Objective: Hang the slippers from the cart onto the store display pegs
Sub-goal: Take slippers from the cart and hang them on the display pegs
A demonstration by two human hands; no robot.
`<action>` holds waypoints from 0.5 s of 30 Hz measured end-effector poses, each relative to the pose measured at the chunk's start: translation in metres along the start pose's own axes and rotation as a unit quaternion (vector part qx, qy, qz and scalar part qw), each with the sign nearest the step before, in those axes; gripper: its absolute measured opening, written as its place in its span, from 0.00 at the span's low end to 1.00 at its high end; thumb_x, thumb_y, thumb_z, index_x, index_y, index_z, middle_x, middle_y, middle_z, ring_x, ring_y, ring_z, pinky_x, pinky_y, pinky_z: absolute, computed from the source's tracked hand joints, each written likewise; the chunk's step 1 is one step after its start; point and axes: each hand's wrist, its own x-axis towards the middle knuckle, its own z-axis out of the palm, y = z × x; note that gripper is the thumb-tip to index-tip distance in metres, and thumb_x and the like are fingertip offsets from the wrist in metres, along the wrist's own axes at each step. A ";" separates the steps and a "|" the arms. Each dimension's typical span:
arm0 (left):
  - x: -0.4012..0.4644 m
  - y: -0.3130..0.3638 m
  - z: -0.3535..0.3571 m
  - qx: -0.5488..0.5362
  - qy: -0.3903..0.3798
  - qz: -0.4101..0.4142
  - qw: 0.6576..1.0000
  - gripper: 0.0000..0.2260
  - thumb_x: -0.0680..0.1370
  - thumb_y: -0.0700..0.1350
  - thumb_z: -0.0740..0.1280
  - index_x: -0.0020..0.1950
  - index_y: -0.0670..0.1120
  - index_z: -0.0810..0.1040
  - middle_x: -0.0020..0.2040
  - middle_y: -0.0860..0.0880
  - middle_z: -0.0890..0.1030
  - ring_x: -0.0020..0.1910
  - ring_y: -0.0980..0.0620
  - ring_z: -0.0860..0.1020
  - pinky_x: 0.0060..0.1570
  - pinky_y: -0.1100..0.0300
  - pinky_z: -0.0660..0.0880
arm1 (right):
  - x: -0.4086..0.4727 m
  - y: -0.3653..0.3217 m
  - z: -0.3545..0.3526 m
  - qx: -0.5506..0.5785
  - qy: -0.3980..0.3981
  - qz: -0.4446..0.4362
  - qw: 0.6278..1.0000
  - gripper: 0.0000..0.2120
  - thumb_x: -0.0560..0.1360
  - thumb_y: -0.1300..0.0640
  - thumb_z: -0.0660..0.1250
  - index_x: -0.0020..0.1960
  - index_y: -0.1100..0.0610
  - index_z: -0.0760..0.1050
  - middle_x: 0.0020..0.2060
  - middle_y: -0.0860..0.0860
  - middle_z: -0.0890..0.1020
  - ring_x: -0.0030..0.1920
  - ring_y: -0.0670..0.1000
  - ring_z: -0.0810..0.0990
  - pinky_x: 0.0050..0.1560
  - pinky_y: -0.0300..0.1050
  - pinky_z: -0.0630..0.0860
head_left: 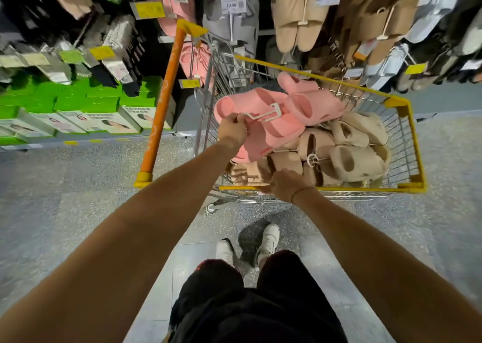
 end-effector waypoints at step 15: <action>-0.024 -0.006 0.057 -0.030 -0.082 -0.007 0.996 0.10 0.85 0.43 0.59 0.54 0.41 0.79 0.39 0.49 0.81 0.47 0.44 0.81 0.56 0.46 0.81 | -0.051 0.072 0.041 -0.020 0.117 0.043 0.992 0.13 0.81 0.42 0.62 0.54 0.47 0.81 0.39 0.52 0.83 0.42 0.53 0.84 0.45 0.49 0.83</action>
